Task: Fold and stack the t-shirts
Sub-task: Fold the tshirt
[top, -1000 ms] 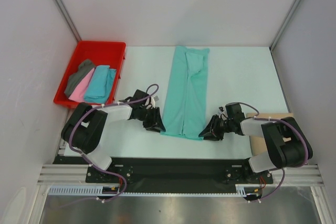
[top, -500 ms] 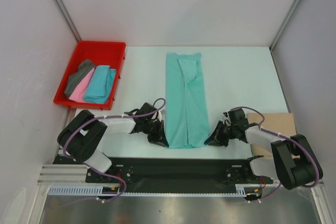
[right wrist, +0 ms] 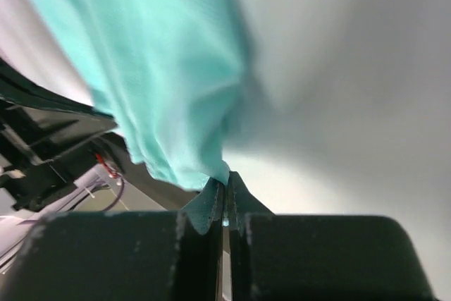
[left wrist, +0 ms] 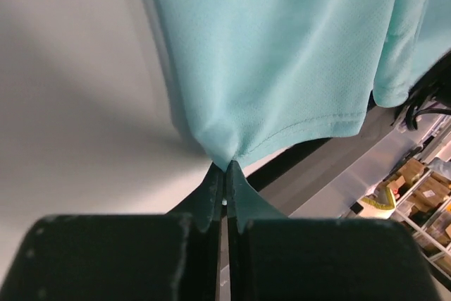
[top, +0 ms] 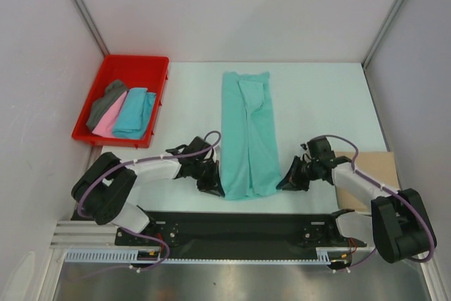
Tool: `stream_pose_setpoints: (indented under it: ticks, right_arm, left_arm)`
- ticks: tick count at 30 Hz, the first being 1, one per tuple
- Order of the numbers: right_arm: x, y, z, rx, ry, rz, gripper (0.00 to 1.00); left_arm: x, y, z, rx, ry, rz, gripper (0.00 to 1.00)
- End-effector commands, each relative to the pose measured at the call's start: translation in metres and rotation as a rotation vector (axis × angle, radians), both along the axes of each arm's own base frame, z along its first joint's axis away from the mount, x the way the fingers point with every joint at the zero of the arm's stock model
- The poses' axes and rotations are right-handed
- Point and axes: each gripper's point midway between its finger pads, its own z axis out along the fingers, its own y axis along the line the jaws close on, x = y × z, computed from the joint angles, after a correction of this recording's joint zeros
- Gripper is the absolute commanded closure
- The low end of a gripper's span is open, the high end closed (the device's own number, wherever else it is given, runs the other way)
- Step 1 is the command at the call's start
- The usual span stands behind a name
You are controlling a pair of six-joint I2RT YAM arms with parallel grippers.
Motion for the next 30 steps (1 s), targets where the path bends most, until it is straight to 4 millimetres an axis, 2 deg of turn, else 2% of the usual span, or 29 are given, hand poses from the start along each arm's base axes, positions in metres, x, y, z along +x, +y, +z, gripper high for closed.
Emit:
stream_pose_setpoints:
  ticks: [1,4,5,7,8,9,10,11,12,13,14,15,16,17,18,19,20,22,26,30]
  right_arm:
    - [0.047,0.006,0.040,0.007,-0.130,0.024,1.00]
    - [0.065,0.009,0.050,0.033,-0.136,0.038,1.00]
    - [0.080,0.010,0.063,0.044,-0.175,0.036,1.00]
    - [0.093,0.011,0.061,0.046,-0.160,0.046,1.00]
    - [0.111,0.014,0.073,0.058,-0.191,0.050,1.00]
    - [0.120,0.012,0.069,0.051,-0.170,0.046,1.00]
    - [0.129,0.012,0.072,0.051,-0.173,0.045,1.00]
    - [0.138,0.012,0.074,0.051,-0.182,0.048,1.00]
    - [0.157,0.013,0.087,0.064,-0.223,0.048,1.00]
    - [0.165,0.013,0.076,0.060,-0.188,0.050,1.00]
    - [0.173,0.013,0.076,0.060,-0.191,0.057,1.00]
    - [0.190,0.012,0.084,0.064,-0.216,0.053,1.00]
    - [0.197,0.011,0.071,0.060,-0.178,0.052,1.00]
    - [0.206,0.011,0.068,0.061,-0.171,0.050,1.00]
    - [0.212,0.013,0.066,0.074,-0.164,0.058,1.00]
    - [0.227,0.014,0.073,0.079,-0.189,0.058,1.00]
    - [0.233,0.016,0.060,0.081,-0.155,0.059,1.00]
    - [0.250,0.019,0.066,0.091,-0.176,0.057,1.00]
    - [0.270,0.015,0.054,0.082,-0.149,0.033,1.00]
    - [0.281,0.011,0.052,0.087,-0.147,0.025,1.00]
  left_arm:
    - [0.026,-0.011,0.028,-0.005,-0.070,0.027,0.99]
    - [0.051,-0.014,0.045,-0.019,-0.089,0.063,0.95]
    - [0.062,-0.020,0.055,-0.043,-0.101,0.068,0.94]
    - [0.081,-0.017,0.061,-0.047,-0.111,0.097,0.91]
    - [0.095,-0.021,0.073,-0.065,-0.130,0.105,0.91]
    - [0.107,-0.017,0.068,-0.054,-0.117,0.120,0.90]
    - [0.116,-0.016,0.071,-0.055,-0.120,0.127,0.90]
    - [0.132,-0.019,0.081,-0.066,-0.145,0.136,0.90]
    - [0.146,-0.014,0.077,-0.058,-0.142,0.149,0.91]
    - [0.157,-0.014,0.077,-0.056,-0.148,0.154,0.91]
    - [0.178,-0.014,0.090,-0.072,-0.180,0.170,0.90]
    - [0.187,-0.015,0.079,-0.058,-0.161,0.166,0.90]
    - [0.197,-0.015,0.079,-0.059,-0.160,0.171,0.90]
    - [0.214,-0.019,0.091,-0.078,-0.189,0.174,0.90]
    - [0.225,-0.017,0.089,-0.081,-0.185,0.186,0.91]
    - [0.231,-0.018,0.079,-0.079,-0.162,0.187,0.91]
    - [0.243,-0.020,0.085,-0.090,-0.177,0.195,0.91]
    - [0.253,-0.019,0.074,-0.077,-0.160,0.196,0.91]
    - [0.271,-0.017,0.068,-0.091,-0.155,0.197,0.91]
    - [0.281,-0.017,0.064,-0.110,-0.152,0.213,0.90]
